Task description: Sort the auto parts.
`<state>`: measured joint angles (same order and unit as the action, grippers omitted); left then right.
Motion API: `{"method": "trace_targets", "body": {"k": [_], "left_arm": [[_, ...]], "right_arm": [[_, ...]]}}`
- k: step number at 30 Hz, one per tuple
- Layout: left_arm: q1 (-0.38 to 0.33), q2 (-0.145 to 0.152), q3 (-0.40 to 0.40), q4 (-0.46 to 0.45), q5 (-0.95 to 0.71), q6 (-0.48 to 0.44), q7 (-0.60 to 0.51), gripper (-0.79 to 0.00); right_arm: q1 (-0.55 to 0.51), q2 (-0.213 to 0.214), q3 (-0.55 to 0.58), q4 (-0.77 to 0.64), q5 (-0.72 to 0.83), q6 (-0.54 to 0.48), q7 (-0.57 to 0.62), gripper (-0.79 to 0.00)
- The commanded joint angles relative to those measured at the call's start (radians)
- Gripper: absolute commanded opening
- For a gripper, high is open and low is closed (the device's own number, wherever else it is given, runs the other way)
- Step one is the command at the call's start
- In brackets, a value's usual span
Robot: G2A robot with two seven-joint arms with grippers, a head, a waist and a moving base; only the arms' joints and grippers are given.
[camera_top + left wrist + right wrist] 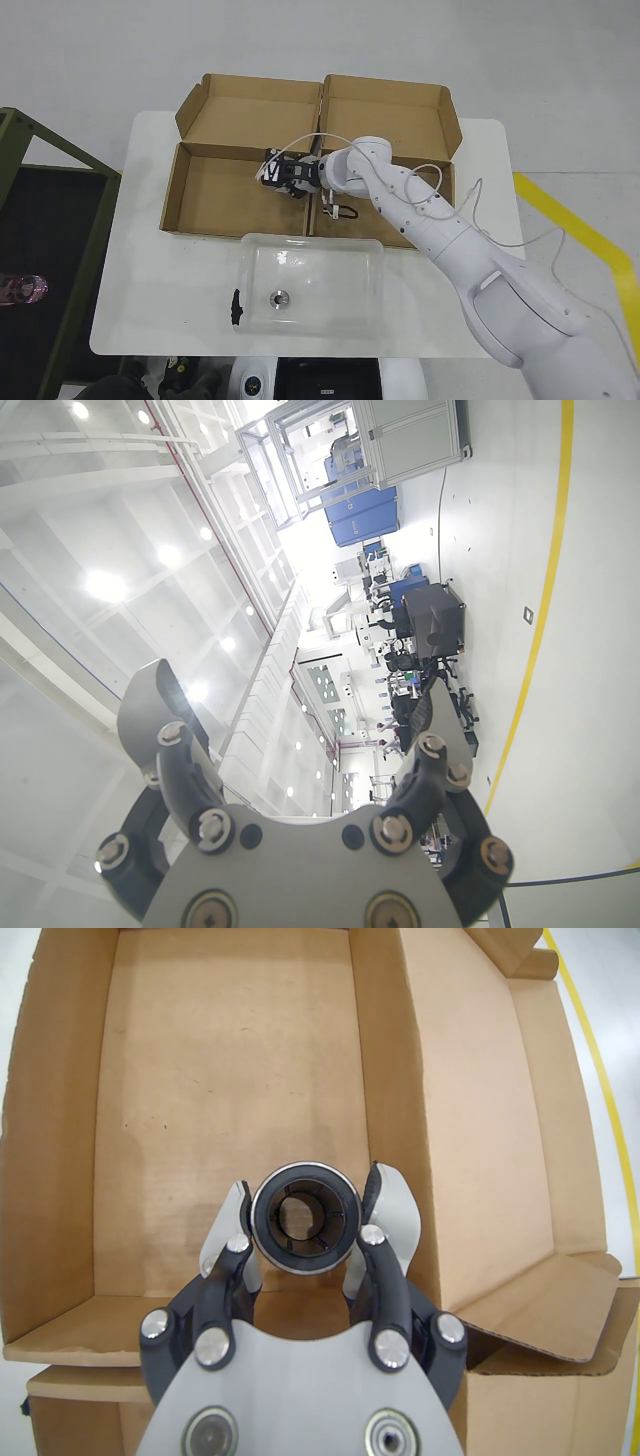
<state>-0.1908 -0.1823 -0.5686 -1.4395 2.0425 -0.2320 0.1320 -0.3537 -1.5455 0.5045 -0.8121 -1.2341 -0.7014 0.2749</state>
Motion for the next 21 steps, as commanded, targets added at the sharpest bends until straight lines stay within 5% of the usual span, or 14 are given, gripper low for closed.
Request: {"method": "trace_targets", "body": {"k": [1, 12, 21], "left_arm": [[0.0, 0.0, 0.0, 0.0, 0.0, 0.0, 0.0, 0.0], [0.0, 0.0, 0.0, 0.0, 0.0, 0.0, 0.0, 0.0], [0.0, 0.0, 0.0, 0.0, 0.0, 0.0, 0.0, 0.0]], "right_arm": [[0.0, 0.0, 0.007, -0.008, -0.005, -0.001, -0.002, -0.4], [-0.025, 0.036, 0.088, -0.17, -0.033, -0.036, 0.005, -0.397], [-0.151, 0.098, 0.188, -0.422, -0.026, -0.144, 0.06, -0.397]]}}
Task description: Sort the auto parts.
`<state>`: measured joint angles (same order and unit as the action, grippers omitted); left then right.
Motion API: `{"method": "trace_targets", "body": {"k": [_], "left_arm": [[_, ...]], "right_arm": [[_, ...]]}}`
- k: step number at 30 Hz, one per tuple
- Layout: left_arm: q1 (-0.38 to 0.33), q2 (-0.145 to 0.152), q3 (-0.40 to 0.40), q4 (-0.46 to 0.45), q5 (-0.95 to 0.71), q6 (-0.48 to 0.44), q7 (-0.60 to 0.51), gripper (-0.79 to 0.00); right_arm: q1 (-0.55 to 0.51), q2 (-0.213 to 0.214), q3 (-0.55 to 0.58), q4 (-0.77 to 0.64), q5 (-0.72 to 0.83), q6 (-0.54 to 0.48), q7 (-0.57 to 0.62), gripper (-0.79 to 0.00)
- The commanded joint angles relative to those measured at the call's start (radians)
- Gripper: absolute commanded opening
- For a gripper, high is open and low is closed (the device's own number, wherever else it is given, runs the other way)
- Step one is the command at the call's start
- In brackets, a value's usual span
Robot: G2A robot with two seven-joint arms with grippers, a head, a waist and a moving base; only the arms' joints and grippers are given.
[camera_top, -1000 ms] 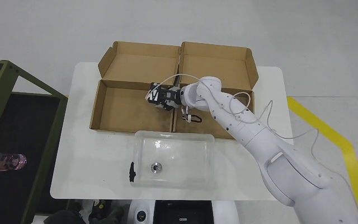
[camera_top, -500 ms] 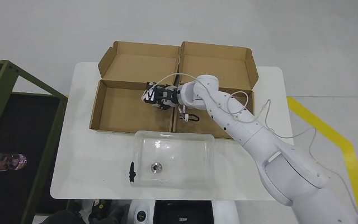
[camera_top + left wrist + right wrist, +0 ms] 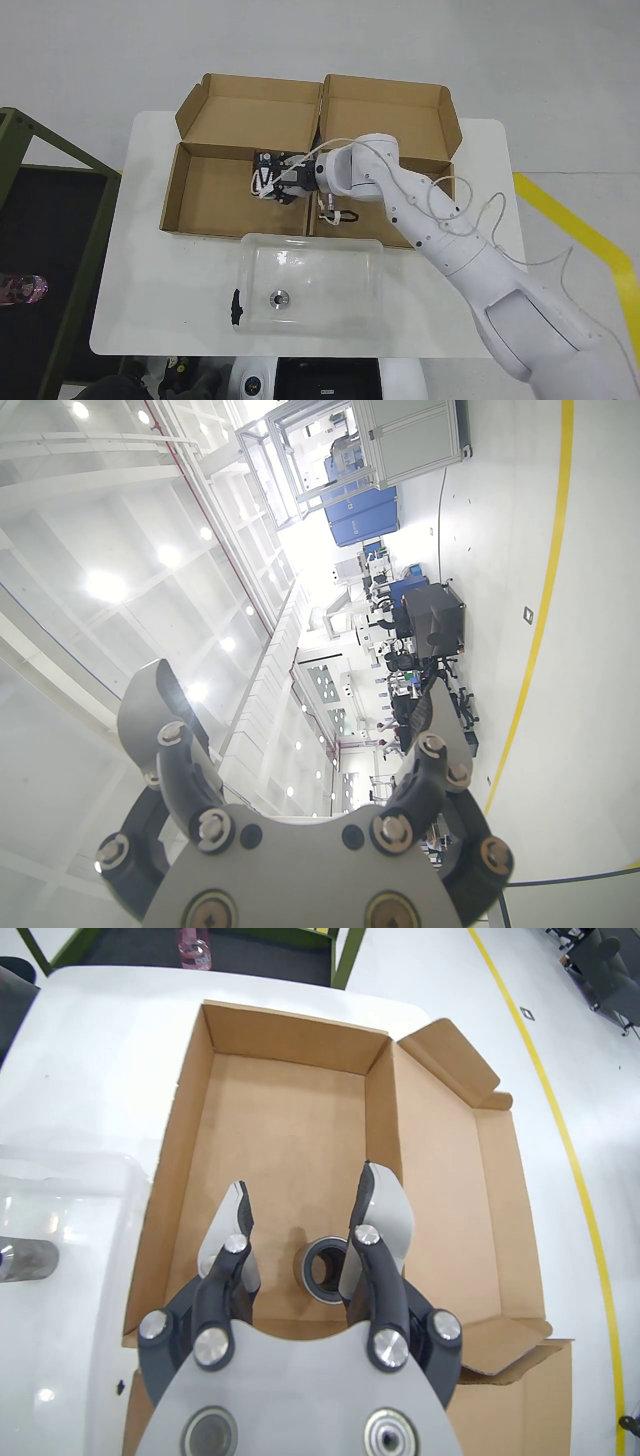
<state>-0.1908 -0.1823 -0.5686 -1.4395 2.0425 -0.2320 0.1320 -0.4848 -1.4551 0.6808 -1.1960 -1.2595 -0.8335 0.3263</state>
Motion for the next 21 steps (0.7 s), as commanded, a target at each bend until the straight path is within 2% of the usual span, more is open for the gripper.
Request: {"method": "trace_targets", "body": {"k": [1, 12, 20, 21], "left_arm": [[0.0, 0.0, 0.0, 0.0, 0.0, 0.0, 0.0, 0.0], [0.0, 0.0, 0.0, 0.0, 0.0, 0.0, 0.0, 0.0], [0.0, 0.0, 0.0, 0.0, 0.0, 0.0, 0.0, 0.0], [0.0, 0.0, 0.0, 0.0, 0.0, 0.0, 0.0, 0.0]], "right_arm": [[-0.038, 0.015, 0.023, -0.067, 0.001, -0.021, 0.018, -0.397], [-0.232, 0.08, 0.117, -0.408, 0.025, -0.131, 0.122, -0.379], [-0.331, 0.106, 0.124, -0.485, 0.042, -0.175, 0.17, -0.369], [-0.34, 0.108, 0.122, -0.496, 0.047, -0.179, 0.168, -0.345]]}}
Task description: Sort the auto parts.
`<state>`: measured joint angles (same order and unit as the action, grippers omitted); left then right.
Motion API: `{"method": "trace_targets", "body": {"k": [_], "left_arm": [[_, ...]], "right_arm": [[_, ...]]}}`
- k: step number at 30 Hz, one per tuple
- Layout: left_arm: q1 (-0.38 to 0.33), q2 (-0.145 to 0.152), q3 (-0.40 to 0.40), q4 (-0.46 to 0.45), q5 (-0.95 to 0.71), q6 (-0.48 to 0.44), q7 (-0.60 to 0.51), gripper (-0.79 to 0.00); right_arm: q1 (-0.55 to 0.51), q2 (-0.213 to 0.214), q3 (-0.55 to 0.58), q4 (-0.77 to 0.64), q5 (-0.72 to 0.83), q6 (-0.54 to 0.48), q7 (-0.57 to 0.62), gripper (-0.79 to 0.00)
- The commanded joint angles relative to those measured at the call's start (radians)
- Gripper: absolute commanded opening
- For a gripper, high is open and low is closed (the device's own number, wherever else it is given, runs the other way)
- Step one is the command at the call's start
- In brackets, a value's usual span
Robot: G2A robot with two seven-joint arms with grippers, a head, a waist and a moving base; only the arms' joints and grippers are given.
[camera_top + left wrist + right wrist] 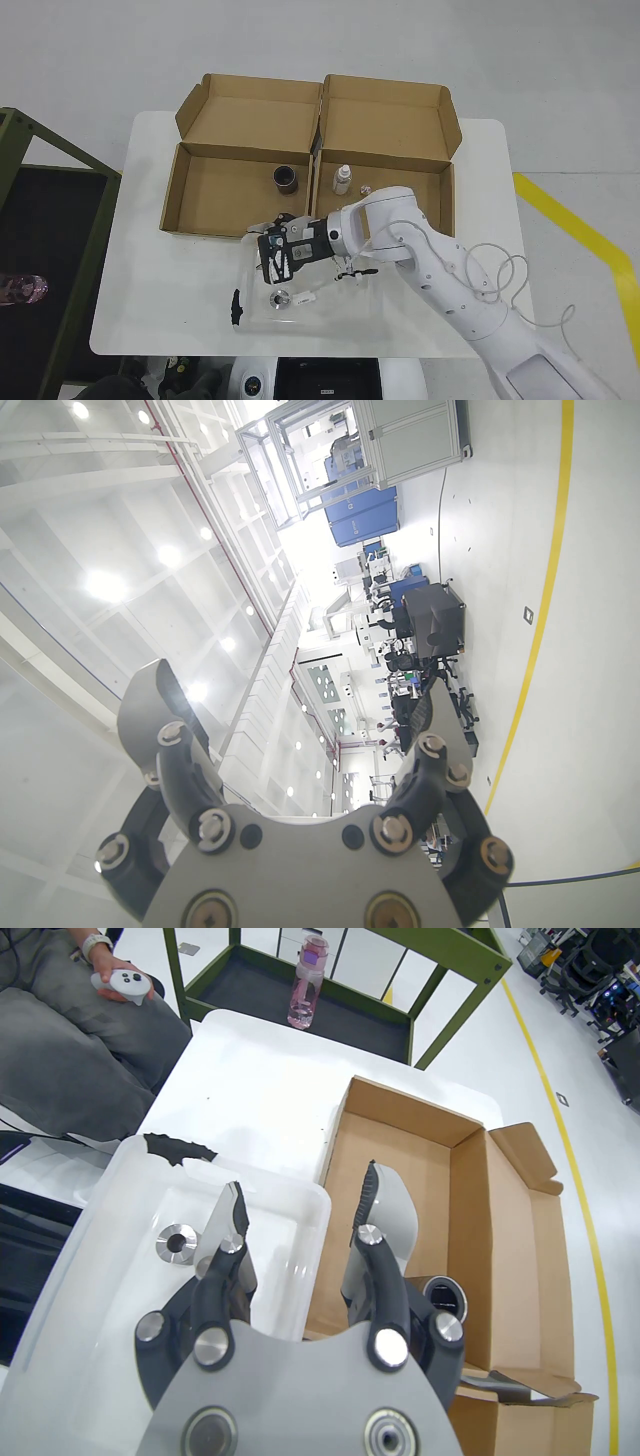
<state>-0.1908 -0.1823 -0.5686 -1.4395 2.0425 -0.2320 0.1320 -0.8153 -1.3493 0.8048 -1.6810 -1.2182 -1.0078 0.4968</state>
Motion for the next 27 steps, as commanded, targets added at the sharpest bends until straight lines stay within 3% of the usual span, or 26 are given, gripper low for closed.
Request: {"method": "trace_targets", "body": {"k": [1, 5, 27], "left_arm": [[0.0, 0.0, 0.0, 0.0, 0.0, 0.0, 0.0, 0.0], [0.0, 0.0, 0.0, 0.0, 0.0, 0.0, 0.0, 0.0], [0.0, 0.0, 0.0, 0.0, 0.0, 0.0, 0.0, 0.0]], "right_arm": [[-0.018, 0.005, -0.009, -0.023, 0.007, -0.005, -0.005, -0.32], [-0.036, 0.018, -0.031, -0.049, 0.005, -0.005, -0.004, -0.252], [-0.079, 0.075, -0.124, 0.017, -0.074, -0.005, 0.013, -0.299]]}}
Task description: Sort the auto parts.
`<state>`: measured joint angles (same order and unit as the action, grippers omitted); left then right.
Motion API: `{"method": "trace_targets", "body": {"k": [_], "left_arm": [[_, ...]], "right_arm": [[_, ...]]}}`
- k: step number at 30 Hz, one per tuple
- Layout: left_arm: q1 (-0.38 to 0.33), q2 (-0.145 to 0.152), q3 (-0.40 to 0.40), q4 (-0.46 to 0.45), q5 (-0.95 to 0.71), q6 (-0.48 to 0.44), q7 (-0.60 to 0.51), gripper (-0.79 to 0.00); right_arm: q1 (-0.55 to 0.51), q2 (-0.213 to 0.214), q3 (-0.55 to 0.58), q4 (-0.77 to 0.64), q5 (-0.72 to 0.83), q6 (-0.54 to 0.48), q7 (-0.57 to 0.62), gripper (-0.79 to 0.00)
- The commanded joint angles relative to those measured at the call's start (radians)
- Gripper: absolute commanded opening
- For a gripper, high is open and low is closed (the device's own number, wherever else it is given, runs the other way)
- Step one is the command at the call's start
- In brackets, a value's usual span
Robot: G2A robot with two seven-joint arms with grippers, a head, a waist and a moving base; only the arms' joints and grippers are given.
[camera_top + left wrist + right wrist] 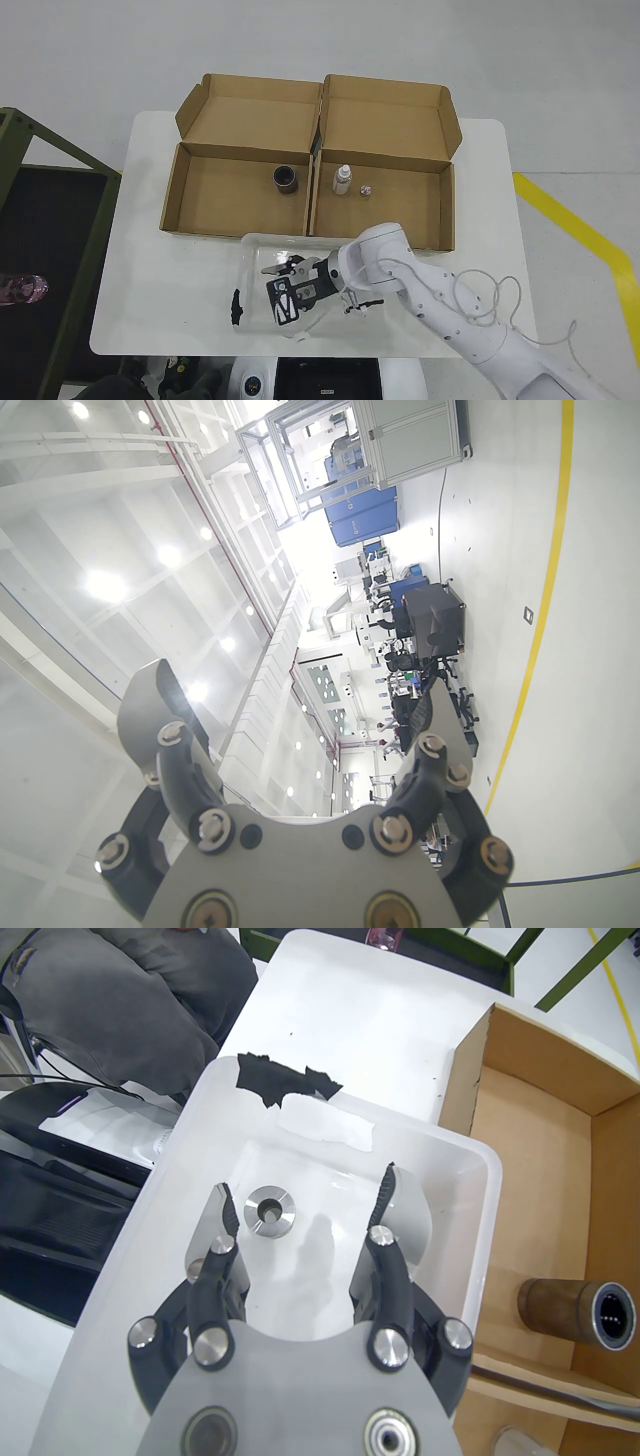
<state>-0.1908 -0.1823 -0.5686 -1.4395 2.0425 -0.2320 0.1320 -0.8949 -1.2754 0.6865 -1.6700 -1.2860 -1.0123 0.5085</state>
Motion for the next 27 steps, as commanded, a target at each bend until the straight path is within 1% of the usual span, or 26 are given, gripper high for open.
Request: {"method": "trace_targets", "body": {"k": [1, 14, 22, 25, 27], "left_arm": [[0.0, 0.0, 0.0, 0.0, 0.0, 0.0, 0.0, 0.0], [0.0, 0.0, 0.0, 0.0, 0.0, 0.0, 0.0, 0.0], [0.0, 0.0, 0.0, 0.0, 0.0, 0.0, 0.0, 0.0], [0.0, 0.0, 0.0, 0.0, 0.0, 0.0, 0.0, 0.0], [0.0, 0.0, 0.0, 0.0, 0.0, 0.0, 0.0, 0.0]], "right_arm": [[0.001, 0.001, -0.012, 0.013, -0.008, 0.0, 0.0, -0.299], [0.029, -0.013, -0.073, 0.105, -0.044, 0.011, -0.027, -0.317], [0.047, -0.028, -0.11, 0.138, -0.074, 0.032, -0.044, -0.305], [0.053, -0.033, -0.121, 0.157, -0.083, 0.039, -0.048, -0.323], [0.057, -0.037, -0.129, 0.168, -0.087, 0.04, -0.051, -0.357]]}}
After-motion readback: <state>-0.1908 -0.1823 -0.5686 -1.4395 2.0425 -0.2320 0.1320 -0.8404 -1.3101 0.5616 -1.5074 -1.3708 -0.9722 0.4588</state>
